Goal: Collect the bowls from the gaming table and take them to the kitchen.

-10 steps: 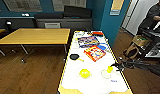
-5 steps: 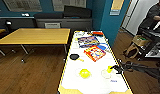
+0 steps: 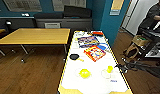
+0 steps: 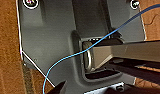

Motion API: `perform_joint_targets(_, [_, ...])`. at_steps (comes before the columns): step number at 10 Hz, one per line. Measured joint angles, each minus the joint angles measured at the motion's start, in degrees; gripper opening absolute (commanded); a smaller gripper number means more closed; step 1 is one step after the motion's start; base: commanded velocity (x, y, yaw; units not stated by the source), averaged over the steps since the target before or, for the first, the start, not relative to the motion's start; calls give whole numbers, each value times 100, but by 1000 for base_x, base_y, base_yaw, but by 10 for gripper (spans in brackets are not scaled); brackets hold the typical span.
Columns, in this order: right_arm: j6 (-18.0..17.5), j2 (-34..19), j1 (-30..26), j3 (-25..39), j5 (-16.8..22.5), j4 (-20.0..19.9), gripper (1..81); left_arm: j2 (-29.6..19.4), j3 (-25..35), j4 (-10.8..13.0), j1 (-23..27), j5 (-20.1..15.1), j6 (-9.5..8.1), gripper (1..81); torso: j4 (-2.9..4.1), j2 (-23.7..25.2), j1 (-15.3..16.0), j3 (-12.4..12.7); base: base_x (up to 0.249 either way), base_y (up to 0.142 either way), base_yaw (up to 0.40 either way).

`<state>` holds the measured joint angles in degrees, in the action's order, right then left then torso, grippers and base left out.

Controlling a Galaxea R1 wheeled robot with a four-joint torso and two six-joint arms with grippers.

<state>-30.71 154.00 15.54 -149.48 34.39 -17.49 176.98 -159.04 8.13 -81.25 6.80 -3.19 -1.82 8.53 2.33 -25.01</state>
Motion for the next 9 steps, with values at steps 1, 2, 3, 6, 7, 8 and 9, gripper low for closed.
perform_joint_targets(1, [-2, 0, -22, -7, -40, -2, 811, 0, 0, 0, 0, 0, 0, 811, 0, 0, 0, 0, 0, 0, 0])
perform_joint_targets(2, [-5, -1, -24, -29, -82, -2, 811, 0, 0, 0, 0, 0, 0, 811, 0, 0, 0, 0, 0, 0, 0])
perform_joint_targets(3, [-7, -1, -30, -44, -160, -2, 811, 0, 0, 0, 0, 0, 0, 811, 0, 0, 0, 0, 0, 0, 0])
perform_joint_targets(6, [-11, 40, -30, -57, -300, -2, 811, 0, 0, 0, 0, -9, 0, 811, 0, 0, 0, 0, 0, 0, 0])
perform_joint_targets(7, [-22, 110, -30, -68, -350, -2, 811, -2, 0, 0, 0, -13, 0, 811, 0, 0, 0, 0, 0, 0, 0])
perform_joint_targets(8, [-32, 204, -28, -68, -391, -2, 811, -2, 0, -1, 0, -13, 0, 811, 0, 0, 0, 0, 0, 0, 0])
perform_joint_targets(9, [-66, 272, -20, -68, -441, -6, 811, -5, 0, -1, 0, -13, 0, 811, 0, 0, 0, 0, 0, 0, 0])
